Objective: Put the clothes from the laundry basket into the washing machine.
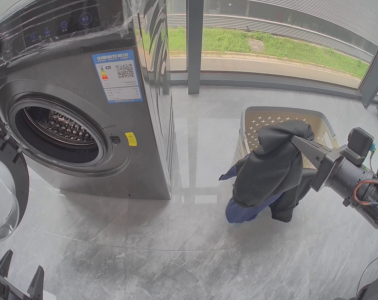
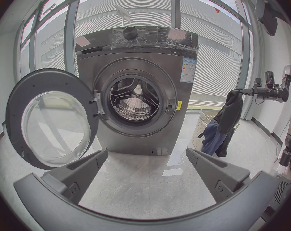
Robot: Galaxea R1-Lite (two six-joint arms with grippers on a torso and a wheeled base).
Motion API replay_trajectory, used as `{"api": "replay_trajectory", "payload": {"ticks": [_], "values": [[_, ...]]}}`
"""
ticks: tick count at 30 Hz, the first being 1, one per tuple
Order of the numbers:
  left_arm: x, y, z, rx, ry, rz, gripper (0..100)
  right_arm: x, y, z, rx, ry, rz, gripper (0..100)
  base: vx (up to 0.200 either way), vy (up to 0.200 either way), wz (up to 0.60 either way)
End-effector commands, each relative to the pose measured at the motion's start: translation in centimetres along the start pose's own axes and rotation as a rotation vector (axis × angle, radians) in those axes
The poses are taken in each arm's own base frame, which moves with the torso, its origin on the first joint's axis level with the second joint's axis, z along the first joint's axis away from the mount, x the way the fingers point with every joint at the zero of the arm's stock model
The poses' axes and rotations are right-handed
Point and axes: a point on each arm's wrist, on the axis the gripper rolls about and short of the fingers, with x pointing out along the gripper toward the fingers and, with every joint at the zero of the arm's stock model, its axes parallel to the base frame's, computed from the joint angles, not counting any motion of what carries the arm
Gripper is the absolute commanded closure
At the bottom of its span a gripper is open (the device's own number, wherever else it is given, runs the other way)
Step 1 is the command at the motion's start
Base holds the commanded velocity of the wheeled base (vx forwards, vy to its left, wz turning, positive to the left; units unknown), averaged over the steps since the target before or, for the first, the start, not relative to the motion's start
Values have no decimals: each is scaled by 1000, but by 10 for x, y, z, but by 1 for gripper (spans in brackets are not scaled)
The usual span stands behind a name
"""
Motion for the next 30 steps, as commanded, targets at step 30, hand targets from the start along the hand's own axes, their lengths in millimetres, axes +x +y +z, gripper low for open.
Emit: {"api": "replay_trajectory", "payload": {"ticks": [30], "values": [[0, 0, -5, -1, 0, 1, 0, 1, 0, -3, -1, 12, 0, 100, -7, 153, 0]]}}
